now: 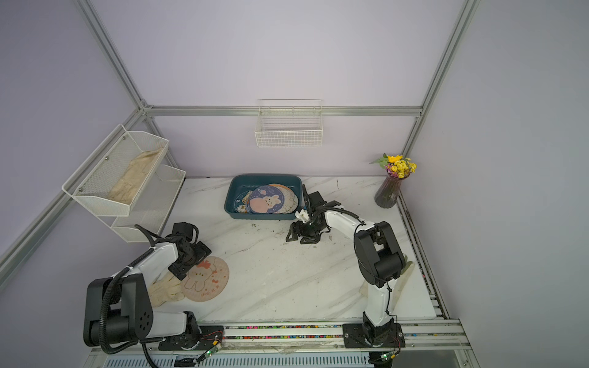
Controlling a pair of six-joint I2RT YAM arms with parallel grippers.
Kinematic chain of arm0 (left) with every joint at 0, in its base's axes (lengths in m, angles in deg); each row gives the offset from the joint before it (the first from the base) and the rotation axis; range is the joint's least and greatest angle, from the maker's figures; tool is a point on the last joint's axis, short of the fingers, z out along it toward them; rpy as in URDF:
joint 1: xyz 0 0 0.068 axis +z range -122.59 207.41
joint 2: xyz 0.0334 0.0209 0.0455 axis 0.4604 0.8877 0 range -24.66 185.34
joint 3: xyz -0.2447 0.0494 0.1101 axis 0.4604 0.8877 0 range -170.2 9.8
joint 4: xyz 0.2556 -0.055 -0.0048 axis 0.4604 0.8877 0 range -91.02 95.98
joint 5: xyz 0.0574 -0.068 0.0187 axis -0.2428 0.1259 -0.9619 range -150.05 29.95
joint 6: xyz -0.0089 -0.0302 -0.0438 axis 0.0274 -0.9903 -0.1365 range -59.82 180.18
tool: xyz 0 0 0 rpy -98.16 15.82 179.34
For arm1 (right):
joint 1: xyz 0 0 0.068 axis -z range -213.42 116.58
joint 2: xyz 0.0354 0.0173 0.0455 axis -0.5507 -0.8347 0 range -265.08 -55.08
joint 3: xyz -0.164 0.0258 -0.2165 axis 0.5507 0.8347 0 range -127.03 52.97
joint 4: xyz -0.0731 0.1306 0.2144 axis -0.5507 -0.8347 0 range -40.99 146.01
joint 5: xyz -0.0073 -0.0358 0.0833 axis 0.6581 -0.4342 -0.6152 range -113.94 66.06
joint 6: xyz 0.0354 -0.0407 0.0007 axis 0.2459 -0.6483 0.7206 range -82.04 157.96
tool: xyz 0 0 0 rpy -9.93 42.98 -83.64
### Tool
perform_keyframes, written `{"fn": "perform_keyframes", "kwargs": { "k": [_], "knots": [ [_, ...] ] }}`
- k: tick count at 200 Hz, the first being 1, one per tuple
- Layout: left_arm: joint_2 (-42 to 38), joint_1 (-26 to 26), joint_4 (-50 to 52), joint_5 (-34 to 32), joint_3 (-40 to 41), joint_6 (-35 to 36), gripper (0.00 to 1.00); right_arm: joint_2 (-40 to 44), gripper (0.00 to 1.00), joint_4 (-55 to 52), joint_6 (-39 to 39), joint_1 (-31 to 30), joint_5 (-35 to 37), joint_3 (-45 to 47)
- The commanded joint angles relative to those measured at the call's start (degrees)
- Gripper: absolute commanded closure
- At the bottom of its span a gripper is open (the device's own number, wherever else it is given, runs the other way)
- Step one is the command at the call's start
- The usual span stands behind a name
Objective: Put the coasters into the storage box
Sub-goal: Move the coaster to the center of the board.
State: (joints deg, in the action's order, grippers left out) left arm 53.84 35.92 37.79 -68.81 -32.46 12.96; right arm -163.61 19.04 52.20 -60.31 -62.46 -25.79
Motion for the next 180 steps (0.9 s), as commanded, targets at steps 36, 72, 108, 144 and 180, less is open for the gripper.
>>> {"fn": "perform_keyframes", "kwargs": {
  "k": [36,72,108,144,180],
  "knots": [
    [-6.17,2.51,1.04,1.11,3.24,0.07,0.00,-0.98,0.24,-3.18,-0.53,0.00,1.04,-3.06],
    [-6.82,5.04,3.99,0.72,4.04,0.19,0.00,-1.05,0.24,-2.66,0.00,0.00,0.92,-3.41],
    [-5.98,7.41,3.67,1.93,5.43,1.03,0.00,-1.17,0.24,-3.01,-0.05,-0.24,0.47,-4.54],
    [-4.37,7.57,1.96,4.24,6.18,1.34,0.00,-1.36,0.24,-3.61,-0.59,-0.18,0.29,-5.33],
    [-3.97,7.56,1.53,6.74,6.57,2.26,0.00,-1.67,0.24,-3.75,-0.90,-0.21,0.14,-6.10]
  ]
}}
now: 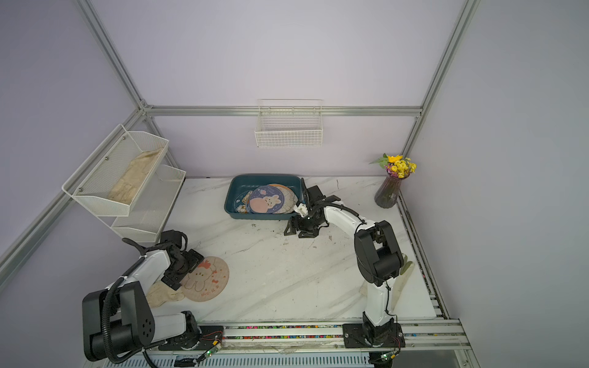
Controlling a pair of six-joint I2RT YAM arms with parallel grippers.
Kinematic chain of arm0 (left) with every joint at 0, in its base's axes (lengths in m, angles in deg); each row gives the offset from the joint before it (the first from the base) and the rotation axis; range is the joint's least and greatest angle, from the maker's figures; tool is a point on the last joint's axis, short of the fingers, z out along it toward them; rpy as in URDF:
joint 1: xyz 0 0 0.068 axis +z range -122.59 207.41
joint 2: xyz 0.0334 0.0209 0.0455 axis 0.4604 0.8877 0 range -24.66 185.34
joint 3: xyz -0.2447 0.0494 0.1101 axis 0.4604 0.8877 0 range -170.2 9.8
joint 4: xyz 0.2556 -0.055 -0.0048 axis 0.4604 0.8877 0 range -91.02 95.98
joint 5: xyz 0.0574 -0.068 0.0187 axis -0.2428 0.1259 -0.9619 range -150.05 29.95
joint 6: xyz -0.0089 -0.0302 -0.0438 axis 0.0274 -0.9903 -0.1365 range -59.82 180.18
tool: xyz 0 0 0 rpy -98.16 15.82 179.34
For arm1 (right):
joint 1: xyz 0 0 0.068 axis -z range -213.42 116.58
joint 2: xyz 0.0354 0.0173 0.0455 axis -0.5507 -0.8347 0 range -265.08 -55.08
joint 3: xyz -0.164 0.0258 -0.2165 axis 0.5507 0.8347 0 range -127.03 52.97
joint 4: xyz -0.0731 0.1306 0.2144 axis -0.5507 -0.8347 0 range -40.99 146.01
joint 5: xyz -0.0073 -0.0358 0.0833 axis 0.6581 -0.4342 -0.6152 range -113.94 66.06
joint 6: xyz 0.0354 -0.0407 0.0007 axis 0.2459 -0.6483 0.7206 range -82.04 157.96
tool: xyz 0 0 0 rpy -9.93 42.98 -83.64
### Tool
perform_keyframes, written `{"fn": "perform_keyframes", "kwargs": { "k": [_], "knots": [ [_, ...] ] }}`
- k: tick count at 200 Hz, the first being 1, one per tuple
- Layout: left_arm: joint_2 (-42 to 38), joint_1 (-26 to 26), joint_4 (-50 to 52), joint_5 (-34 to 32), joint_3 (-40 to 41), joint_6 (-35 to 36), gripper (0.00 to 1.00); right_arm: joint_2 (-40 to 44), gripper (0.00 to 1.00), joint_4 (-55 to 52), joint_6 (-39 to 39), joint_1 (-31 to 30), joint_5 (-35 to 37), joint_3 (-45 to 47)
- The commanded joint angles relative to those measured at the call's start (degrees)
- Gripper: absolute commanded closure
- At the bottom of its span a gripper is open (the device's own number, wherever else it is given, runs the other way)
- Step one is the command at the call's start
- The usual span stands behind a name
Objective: Put the coasters into the storage box
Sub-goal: Move the coaster to the center of the board.
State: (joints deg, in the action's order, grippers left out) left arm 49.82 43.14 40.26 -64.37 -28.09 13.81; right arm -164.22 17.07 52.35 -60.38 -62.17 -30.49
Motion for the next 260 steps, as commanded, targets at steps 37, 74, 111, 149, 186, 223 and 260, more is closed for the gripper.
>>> {"fn": "perform_keyframes", "kwargs": {
  "k": [37,74,111,149,186,223,260],
  "knots": [
    [-0.68,0.12,-0.96,3.92,2.62,1.55,0.00,-1.10,0.24,-1.66,-1.03,-0.16,-0.16,-1.77],
    [-0.83,-2.50,-0.94,5.15,2.04,1.31,0.00,-0.85,0.24,-1.25,-1.12,-0.13,-0.25,-1.15],
    [0.55,-6.77,-1.24,5.15,1.64,-0.53,0.00,-0.77,0.24,-1.07,-0.95,-0.11,-0.22,-0.94],
    [2.10,-11.97,-2.16,5.45,0.65,-2.91,0.00,-0.55,0.24,-0.80,-0.64,-0.11,-0.26,-0.76],
    [4.34,-13.75,-4.55,8.51,0.46,-2.23,0.00,-0.75,0.24,-0.25,-0.15,-1.29,0.18,-1.15],
    [5.92,-19.29,-5.66,10.43,-1.43,-2.04,0.00,-1.86,0.24,1.60,0.71,-5.16,1.05,-0.97],
    [1.32,-19.86,-1.61,7.73,-2.41,-1.88,0.00,-3.00,0.24,4.52,1.98,-8.59,1.50,-0.40]
  ]
}}
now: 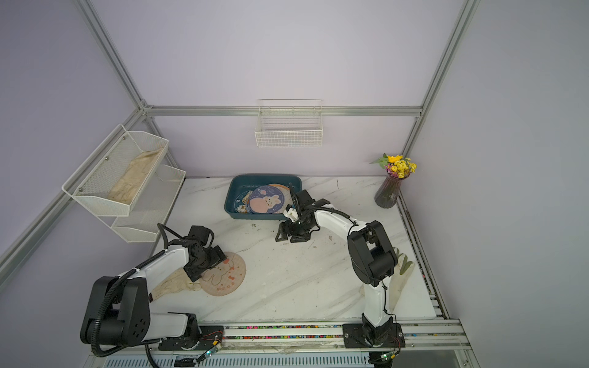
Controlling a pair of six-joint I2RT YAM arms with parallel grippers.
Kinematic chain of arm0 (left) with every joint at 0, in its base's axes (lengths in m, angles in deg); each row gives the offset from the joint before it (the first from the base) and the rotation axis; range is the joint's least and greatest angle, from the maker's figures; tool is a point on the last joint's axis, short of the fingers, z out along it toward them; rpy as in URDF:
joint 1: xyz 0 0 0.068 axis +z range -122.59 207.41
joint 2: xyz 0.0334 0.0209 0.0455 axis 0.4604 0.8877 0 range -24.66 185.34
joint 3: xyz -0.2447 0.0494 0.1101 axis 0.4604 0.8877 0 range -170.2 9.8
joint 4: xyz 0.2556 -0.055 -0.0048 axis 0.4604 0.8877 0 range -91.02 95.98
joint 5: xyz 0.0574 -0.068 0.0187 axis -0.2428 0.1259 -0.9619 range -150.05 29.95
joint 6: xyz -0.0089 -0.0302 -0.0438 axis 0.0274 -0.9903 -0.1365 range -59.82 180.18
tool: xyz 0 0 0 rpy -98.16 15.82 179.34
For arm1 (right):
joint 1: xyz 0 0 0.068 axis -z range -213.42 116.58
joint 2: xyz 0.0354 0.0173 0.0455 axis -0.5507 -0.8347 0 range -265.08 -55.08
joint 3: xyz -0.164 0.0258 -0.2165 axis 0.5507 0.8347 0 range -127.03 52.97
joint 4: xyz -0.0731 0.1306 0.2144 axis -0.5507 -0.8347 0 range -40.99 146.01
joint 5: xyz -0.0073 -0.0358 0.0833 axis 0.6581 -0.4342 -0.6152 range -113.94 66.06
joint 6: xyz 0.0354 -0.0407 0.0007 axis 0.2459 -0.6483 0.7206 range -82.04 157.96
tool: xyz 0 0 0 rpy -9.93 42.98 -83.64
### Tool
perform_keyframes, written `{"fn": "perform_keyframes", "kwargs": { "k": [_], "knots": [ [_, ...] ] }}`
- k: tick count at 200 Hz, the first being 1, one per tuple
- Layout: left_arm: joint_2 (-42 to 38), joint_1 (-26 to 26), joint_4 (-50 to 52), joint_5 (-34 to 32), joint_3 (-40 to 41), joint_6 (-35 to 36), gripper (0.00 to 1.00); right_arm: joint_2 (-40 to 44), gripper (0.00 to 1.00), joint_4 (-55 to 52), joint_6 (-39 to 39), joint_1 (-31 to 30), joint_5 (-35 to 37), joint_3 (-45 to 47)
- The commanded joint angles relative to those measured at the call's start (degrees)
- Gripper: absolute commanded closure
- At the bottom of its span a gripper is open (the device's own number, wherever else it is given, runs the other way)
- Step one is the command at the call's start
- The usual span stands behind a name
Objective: Put the coasters into the storage box
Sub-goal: Move the coaster to the center of the board.
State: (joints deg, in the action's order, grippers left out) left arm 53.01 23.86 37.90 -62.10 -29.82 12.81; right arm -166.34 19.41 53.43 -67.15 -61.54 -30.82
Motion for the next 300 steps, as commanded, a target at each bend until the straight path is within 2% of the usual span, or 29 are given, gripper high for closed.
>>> {"fn": "perform_keyframes", "kwargs": {
  "k": [1,52,82,100,120,162,232,300],
  "knots": [
    [-2.07,-0.58,0.96,5.33,-0.70,-0.83,0.00,-0.88,0.24,2.25,0.94,-1.88,0.87,-0.02],
    [-13.13,-0.65,10.39,3.40,1.85,-2.41,0.00,0.34,0.24,6.31,2.38,-2.91,0.52,3.28],
    [-19.72,-0.77,11.62,6.52,6.85,-4.96,0.00,1.48,0.24,7.45,2.55,-3.09,0.26,4.23],
    [-21.36,-1.34,11.46,6.27,9.09,-7.46,0.00,2.07,0.24,8.14,2.50,-3.05,0.08,4.90],
    [-20.29,-1.46,10.84,4.95,9.42,-8.60,0.00,2.45,0.24,8.71,2.36,-3.09,-0.32,5.41],
    [-15.87,-1.75,4.79,7.81,10.76,-9.90,0.00,2.54,0.24,7.64,0.47,-3.08,-1.02,4.89],
    [-15.97,-3.73,2.32,6.84,13.49,-12.69,0.00,2.87,0.24,7.32,-0.17,-3.09,-0.96,3.97],
    [-13.70,-9.98,-3.72,8.02,12.02,-15.53,0.00,3.33,0.24,7.81,0.06,-3.09,-0.33,4.86]
  ]
}}
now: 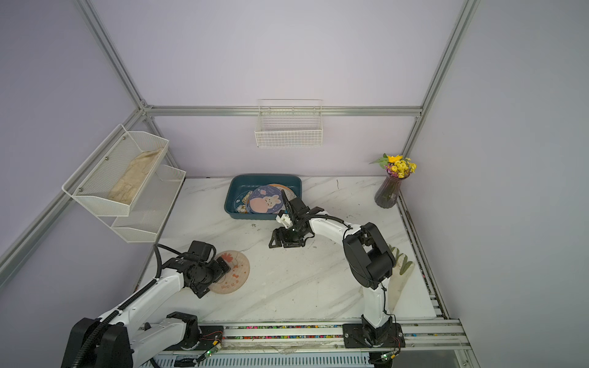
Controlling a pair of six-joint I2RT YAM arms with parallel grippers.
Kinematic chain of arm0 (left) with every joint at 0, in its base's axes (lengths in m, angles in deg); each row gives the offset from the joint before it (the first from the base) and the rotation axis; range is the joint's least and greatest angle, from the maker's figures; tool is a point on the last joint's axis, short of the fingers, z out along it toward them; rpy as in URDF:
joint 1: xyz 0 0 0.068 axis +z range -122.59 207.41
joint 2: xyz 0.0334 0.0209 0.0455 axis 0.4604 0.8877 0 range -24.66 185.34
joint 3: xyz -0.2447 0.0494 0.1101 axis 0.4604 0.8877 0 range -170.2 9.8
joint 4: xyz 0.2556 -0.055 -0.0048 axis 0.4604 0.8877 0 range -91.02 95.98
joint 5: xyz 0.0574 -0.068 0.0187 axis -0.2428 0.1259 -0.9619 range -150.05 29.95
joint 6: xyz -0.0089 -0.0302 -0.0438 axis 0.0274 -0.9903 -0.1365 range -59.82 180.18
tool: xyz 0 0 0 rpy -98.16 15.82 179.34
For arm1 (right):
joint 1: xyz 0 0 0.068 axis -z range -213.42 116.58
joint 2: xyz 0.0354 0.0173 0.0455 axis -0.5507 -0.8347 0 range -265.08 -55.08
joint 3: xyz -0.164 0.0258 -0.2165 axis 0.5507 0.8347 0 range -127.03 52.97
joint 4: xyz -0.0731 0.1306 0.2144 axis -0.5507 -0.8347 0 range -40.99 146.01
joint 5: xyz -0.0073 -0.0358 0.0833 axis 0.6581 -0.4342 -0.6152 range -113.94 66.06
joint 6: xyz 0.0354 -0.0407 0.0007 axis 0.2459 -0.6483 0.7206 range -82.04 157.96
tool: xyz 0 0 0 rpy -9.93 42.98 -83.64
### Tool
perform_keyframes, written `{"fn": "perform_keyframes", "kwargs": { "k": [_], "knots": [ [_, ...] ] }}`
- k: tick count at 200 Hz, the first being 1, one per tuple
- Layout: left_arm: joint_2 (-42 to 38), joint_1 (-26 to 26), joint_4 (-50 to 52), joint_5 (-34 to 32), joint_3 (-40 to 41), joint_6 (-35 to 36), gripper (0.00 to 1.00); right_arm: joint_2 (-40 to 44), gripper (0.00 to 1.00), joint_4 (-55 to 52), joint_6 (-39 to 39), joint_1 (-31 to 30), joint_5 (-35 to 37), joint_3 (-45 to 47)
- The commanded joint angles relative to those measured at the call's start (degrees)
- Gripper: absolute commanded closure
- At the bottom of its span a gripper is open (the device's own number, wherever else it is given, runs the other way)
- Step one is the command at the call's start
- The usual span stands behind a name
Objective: Put the coasters into the storage box
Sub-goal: Move the coaster to the center of the board.
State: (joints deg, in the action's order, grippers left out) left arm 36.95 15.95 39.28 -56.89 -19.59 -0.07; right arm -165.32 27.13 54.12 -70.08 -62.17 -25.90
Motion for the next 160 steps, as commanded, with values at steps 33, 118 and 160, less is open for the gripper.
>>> {"fn": "perform_keyframes", "kwargs": {
  "k": [33,118,160],
  "knots": [
    [4.92,-4.55,-7.88,3.25,1.29,-3.47,0.00,2.65,0.23,0.58,-0.11,-0.16,0.62,0.19],
    [15.92,-12.72,-11.56,4.45,-6.34,-3.52,0.00,3.15,0.23,1.37,0.90,-0.58,1.42,0.37],
    [13.27,-13.23,-5.10,3.04,-7.74,-0.75,0.00,2.84,0.24,0.64,1.15,-0.82,1.94,0.15]
  ]
}}
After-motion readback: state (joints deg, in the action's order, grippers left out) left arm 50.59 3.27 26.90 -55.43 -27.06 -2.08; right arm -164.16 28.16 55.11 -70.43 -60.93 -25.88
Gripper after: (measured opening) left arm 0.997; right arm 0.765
